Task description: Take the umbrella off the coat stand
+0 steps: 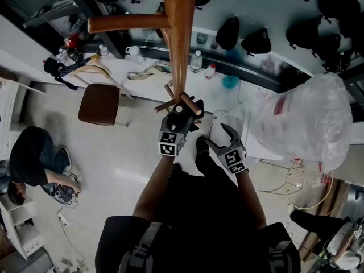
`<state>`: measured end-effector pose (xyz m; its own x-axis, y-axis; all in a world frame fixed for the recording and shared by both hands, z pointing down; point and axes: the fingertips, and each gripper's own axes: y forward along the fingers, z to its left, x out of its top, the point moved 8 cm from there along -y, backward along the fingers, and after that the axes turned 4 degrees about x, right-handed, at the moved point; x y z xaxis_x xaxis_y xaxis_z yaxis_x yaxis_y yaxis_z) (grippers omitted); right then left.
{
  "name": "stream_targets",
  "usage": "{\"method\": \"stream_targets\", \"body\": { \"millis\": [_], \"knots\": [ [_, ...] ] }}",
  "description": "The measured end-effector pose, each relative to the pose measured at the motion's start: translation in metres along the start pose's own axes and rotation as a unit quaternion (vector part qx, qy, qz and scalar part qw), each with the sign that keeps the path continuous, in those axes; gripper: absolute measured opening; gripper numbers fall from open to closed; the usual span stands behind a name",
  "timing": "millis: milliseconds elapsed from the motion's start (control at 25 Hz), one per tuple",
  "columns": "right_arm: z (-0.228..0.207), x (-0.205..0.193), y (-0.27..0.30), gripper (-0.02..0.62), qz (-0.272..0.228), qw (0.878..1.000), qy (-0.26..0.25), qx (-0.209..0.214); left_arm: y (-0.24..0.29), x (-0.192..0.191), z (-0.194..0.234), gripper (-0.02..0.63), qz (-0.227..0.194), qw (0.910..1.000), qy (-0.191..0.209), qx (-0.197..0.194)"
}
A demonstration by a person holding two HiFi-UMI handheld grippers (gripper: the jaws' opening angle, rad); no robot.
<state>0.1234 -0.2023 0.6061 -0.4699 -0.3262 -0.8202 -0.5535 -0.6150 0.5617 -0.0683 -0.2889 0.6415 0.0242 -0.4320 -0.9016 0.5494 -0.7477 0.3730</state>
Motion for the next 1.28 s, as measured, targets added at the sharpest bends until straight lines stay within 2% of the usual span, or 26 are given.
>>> {"method": "stream_targets", "body": {
  "millis": [200, 480, 680, 1280],
  "knots": [
    [0.001, 0.001, -0.001, 0.354, -0.001, 1.000, 0.007, -0.003, -0.004, 0.005, 0.001, 0.276, -0.003, 0.9998, -0.001, -0.022],
    [0.002, 0.004, -0.004, 0.354, -0.006, 1.000, 0.006, -0.008, -0.007, 0.014, -0.002, 0.272, -0.001, 0.9994, 0.009, -0.034],
    [0.002, 0.006, -0.007, 0.354, -0.007, 1.000, 0.008, -0.015, -0.010, 0.021, -0.002, 0.272, -0.004, 0.9987, -0.005, -0.051],
    [0.001, 0.007, -0.018, 0.354, -0.005, 1.000, 0.013, -0.026, -0.013, 0.034, -0.007, 0.270, 0.006, 0.9979, -0.007, -0.064]
  ]
}}
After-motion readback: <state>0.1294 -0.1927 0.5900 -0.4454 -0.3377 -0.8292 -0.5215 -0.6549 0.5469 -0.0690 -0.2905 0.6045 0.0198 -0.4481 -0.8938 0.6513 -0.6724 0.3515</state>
